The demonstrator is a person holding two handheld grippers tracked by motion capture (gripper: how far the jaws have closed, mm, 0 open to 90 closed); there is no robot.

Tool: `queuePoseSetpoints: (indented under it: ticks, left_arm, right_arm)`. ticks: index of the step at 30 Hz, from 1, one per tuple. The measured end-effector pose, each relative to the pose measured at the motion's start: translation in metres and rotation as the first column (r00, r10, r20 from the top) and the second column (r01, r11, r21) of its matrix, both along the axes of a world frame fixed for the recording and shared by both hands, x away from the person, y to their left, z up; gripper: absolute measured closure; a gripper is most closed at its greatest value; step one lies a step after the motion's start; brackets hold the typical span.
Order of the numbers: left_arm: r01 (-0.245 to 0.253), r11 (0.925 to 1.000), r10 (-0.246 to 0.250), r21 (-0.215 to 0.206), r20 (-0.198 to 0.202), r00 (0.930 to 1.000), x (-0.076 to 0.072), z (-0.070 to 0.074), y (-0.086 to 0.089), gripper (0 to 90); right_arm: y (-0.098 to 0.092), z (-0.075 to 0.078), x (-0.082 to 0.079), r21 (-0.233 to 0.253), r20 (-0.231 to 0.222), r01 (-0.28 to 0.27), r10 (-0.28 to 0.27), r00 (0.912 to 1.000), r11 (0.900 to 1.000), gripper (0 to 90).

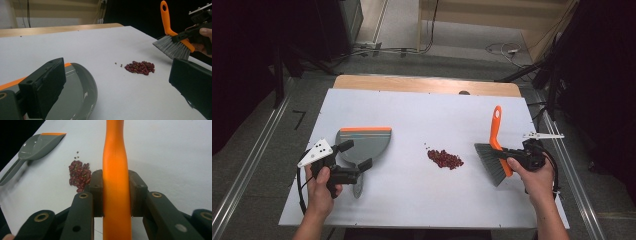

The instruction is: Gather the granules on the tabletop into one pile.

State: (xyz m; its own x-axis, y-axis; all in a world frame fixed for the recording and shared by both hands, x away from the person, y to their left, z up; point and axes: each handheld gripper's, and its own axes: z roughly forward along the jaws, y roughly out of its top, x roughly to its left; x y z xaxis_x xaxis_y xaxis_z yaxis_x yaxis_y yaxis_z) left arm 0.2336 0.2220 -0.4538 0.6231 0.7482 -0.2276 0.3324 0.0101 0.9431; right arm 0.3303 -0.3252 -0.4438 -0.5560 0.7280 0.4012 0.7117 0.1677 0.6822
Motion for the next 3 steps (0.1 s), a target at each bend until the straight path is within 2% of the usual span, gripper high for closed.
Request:
queuePoseSetpoints:
  ticks: [3]
  left_arm:
    - [0.001, 1.0, -0.001, 0.0, 0.001, 1.0, -0.0002, 0.0007, -0.0006, 1.1]
  right_arm:
    - [-0.0005, -0.0005, 0.0002, 0.0, -0.001, 0.005, -0.005, 1.0, 1.0, 68.7]
